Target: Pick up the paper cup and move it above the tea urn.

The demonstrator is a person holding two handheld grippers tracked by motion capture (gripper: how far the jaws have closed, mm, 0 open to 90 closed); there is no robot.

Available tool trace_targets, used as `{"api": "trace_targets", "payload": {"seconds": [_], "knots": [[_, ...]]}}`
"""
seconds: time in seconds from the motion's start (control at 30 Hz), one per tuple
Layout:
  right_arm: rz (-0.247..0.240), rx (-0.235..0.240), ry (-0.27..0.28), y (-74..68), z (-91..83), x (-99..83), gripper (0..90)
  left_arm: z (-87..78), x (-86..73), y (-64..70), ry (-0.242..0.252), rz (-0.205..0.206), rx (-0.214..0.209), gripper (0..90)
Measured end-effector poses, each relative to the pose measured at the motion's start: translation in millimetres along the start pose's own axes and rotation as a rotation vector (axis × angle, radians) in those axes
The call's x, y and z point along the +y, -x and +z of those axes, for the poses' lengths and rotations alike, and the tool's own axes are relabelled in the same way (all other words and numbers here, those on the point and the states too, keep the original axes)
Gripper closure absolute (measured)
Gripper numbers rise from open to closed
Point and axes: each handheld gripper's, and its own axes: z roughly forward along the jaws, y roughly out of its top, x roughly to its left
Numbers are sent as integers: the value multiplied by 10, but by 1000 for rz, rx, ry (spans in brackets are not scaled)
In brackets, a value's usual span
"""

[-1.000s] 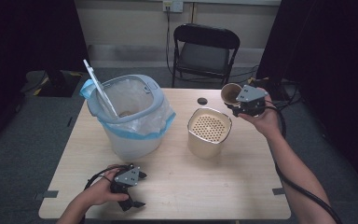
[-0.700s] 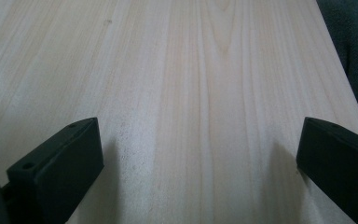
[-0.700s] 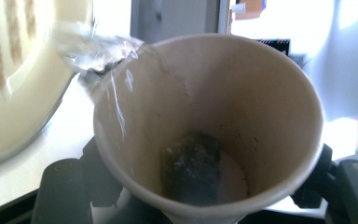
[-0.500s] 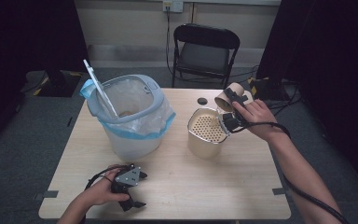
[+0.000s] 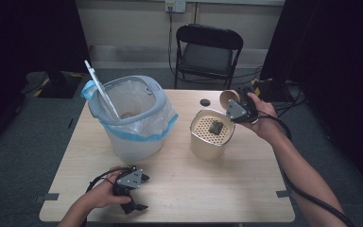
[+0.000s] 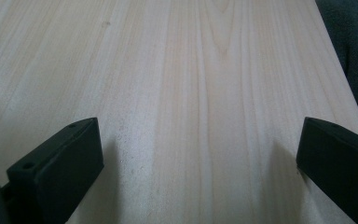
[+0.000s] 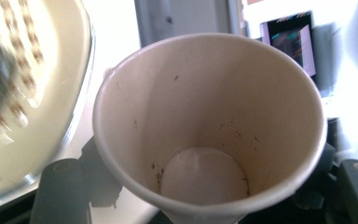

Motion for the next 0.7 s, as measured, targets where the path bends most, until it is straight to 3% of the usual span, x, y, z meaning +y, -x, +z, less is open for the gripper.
{"api": "trace_targets", "payload": {"seconds": [0.1,0.23,0.27,0.3,0.53,0.7], "knots": [[210,97,20,79,34,-67,278,1,0,-1,-1,0,0,0],[366,176,29,122,71,-111,277,0,0,1,0,-1,0,0],[431,202,40,145,82,-129,278,1,0,0,-1,-1,0,0],[431,202,40,145,82,-129,278,1,0,0,-1,-1,0,0],[590,263,68,228,113,-172,278,0,0,0,0,1,0,0],[636,289,72,262,123,-182,277,0,0,-1,0,1,0,0]]}}
